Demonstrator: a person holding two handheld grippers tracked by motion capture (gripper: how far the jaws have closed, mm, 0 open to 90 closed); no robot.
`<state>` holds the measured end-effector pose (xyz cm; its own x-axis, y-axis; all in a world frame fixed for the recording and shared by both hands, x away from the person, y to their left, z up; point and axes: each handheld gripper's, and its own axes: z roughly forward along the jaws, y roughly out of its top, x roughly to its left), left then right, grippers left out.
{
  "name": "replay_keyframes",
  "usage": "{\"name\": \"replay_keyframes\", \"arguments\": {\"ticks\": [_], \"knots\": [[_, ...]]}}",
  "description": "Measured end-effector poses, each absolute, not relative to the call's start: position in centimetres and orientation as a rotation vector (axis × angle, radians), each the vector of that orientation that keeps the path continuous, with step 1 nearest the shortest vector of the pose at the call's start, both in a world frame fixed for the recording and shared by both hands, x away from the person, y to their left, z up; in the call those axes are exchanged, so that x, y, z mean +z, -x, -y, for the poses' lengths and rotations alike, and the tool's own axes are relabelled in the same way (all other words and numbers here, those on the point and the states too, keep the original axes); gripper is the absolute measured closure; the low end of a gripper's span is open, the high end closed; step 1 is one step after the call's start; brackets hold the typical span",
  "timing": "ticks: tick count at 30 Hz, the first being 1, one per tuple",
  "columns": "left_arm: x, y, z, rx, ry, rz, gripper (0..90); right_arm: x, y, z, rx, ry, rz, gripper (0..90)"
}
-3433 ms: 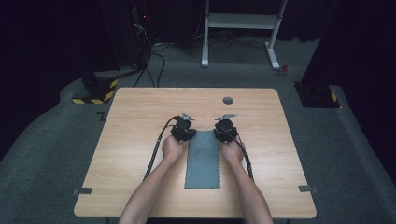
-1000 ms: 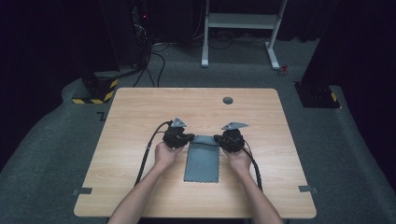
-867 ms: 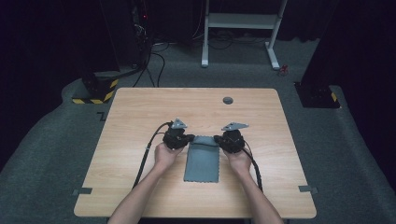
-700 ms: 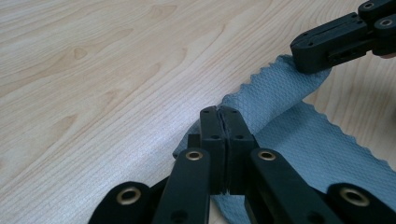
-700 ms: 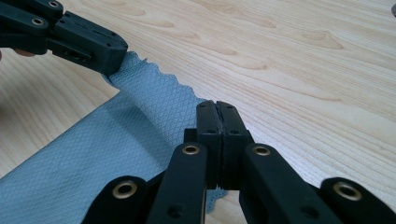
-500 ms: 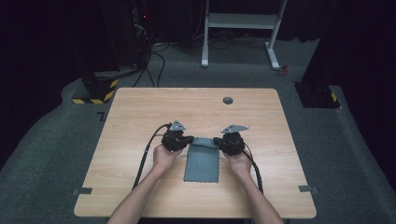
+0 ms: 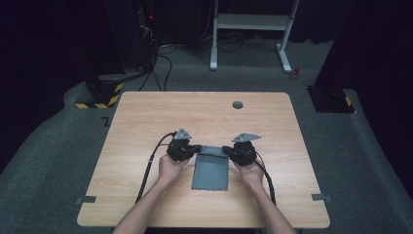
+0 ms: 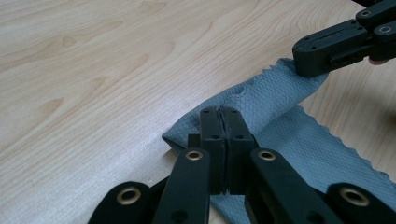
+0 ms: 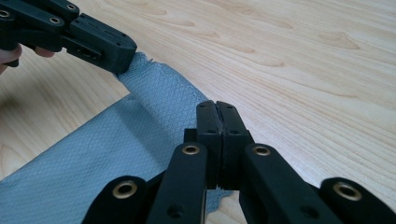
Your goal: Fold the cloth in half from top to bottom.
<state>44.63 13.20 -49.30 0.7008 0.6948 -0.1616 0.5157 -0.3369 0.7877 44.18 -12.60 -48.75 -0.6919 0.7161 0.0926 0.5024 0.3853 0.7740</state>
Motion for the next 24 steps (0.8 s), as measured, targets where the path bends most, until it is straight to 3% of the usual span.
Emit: {"name": "replay_keyframes", "arguments": {"ticks": [24], "knots": [[-49.3,-43.0,-13.7,0.227,-1.994,-0.908,88.8,-48.8,-42.7,12.7,1.242,-1.057,-2.395,89.5]]}}
